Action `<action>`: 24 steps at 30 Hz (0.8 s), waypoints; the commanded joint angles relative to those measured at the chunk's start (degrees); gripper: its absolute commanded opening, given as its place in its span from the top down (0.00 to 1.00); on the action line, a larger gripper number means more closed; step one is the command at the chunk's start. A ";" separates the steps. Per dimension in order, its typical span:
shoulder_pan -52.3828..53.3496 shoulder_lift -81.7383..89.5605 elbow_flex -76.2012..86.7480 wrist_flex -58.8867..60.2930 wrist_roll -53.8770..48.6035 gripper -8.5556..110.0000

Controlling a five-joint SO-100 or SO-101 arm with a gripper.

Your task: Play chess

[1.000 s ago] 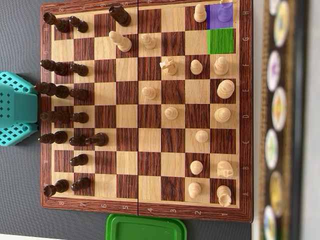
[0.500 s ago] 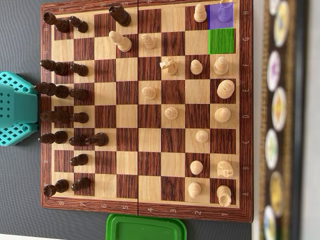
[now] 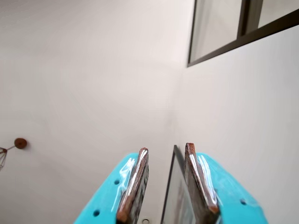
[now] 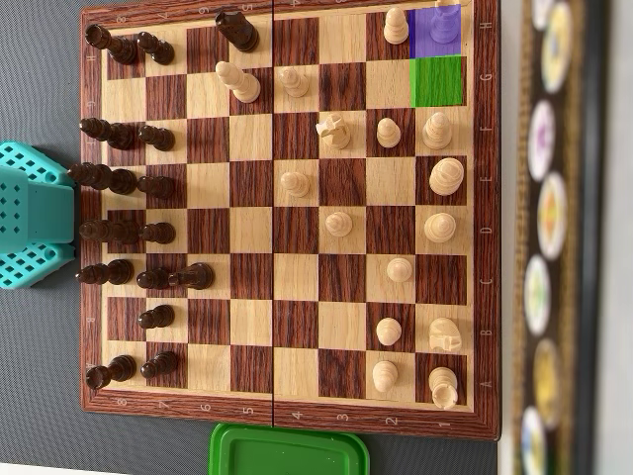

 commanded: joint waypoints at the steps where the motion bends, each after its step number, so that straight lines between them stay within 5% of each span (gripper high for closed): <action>1: 0.09 -0.53 1.14 0.00 -0.35 0.82; 12: 0.09 -0.44 -2.64 18.02 -0.44 0.82; 24: 0.09 -0.44 -19.25 55.55 -0.44 0.82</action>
